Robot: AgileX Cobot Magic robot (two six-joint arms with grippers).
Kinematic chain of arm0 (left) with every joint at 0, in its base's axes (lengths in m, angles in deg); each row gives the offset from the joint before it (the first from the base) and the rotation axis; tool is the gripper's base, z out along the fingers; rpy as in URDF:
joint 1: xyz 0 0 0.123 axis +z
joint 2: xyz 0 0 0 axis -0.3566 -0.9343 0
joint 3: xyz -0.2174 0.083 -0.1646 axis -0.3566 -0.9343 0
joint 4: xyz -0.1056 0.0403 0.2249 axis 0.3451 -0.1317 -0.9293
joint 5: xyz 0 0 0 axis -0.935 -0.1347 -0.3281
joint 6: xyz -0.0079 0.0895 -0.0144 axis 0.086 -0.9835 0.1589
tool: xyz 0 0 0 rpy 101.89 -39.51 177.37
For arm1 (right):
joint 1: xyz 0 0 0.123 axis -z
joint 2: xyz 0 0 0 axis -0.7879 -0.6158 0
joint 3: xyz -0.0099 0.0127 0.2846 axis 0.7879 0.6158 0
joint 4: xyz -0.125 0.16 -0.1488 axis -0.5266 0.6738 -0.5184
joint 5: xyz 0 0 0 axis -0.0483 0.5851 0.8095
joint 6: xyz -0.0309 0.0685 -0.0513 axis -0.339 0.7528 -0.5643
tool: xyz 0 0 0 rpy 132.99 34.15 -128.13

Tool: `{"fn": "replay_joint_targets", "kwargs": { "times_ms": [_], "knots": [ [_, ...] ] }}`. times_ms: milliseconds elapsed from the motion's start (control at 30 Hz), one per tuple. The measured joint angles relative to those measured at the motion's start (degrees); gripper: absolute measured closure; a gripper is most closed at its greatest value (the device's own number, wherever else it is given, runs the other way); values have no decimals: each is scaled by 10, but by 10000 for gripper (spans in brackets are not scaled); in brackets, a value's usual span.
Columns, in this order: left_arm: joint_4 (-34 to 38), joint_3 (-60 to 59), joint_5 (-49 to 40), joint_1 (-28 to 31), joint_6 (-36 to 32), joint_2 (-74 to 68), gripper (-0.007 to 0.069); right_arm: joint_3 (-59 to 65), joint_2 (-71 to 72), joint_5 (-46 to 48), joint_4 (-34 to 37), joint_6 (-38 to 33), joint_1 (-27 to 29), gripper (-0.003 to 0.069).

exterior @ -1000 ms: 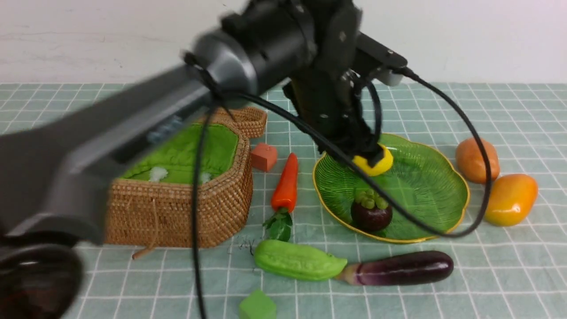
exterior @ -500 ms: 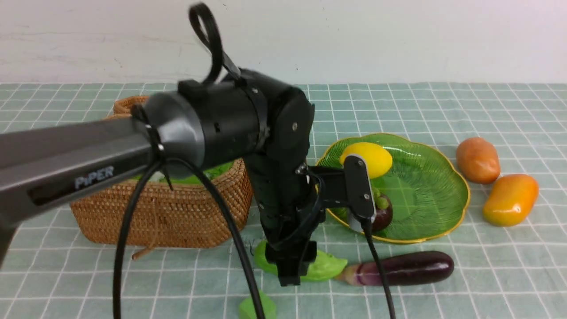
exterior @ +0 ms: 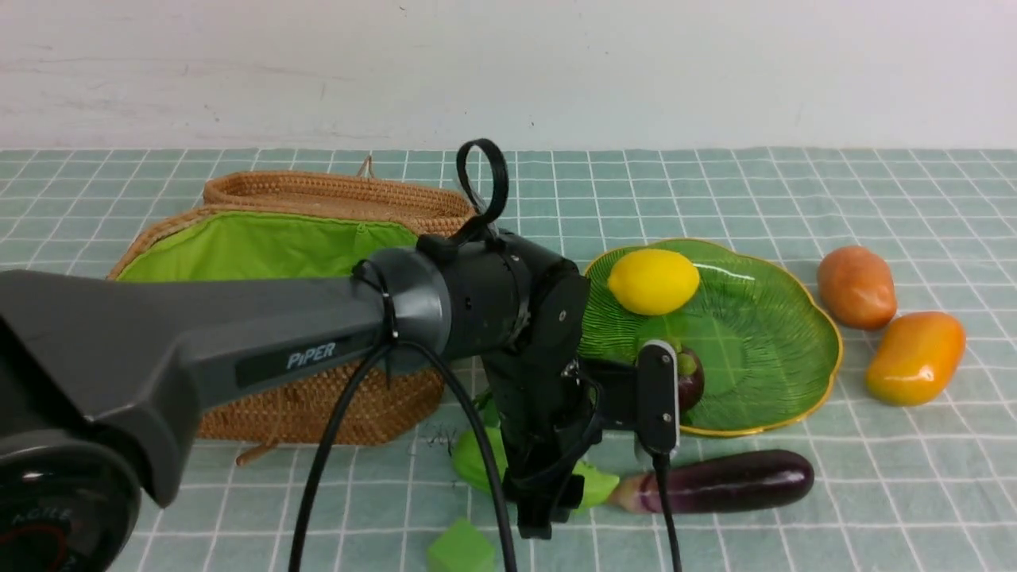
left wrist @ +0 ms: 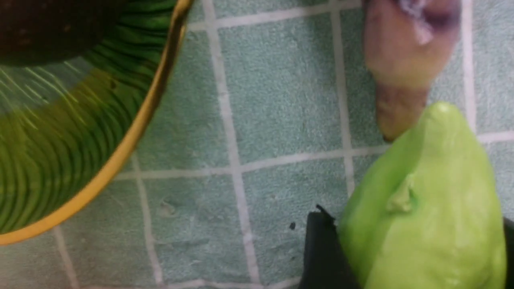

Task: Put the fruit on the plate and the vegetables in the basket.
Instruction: Take a chayote with your left arm and place it on the basket on the left.

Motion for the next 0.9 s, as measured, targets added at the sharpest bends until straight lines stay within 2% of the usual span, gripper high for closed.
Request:
{"fn": "replay_joint_targets", "kwargs": {
  "times_ms": [100, 267, 433, 533, 567, 633, 667, 900],
  "knots": [
    [-2, 0, 0, 0, 7, 1, 204, 0, 0, 0, 4, -3, 0, 537],
    [-26, 0, -12, -18, 61, 52, 204, 0, 0, -4, 5, -12, 0, 537],
    [-100, 0, -40, -56, 124, 168, 204, 0, 0, -43, 6, -13, 0, 537],
    [-156, 1, -63, -53, 170, 222, 204, 0, 0, -87, 7, -13, 0, 536],
    [-201, 1, -80, -26, 204, 249, 204, 0, 0, -123, 7, -13, 0, 536],
    [-218, 1, -88, -1, 217, 256, 204, 0, 0, -142, 7, -13, 0, 536],
    [-230, 1, -90, 31, 220, 258, 204, 0, 0, -164, 9, -13, 0, 536],
    [-242, 0, -46, 149, 200, 214, 204, 0, 0, -194, 20, -13, 0, 529]
  ]
}}
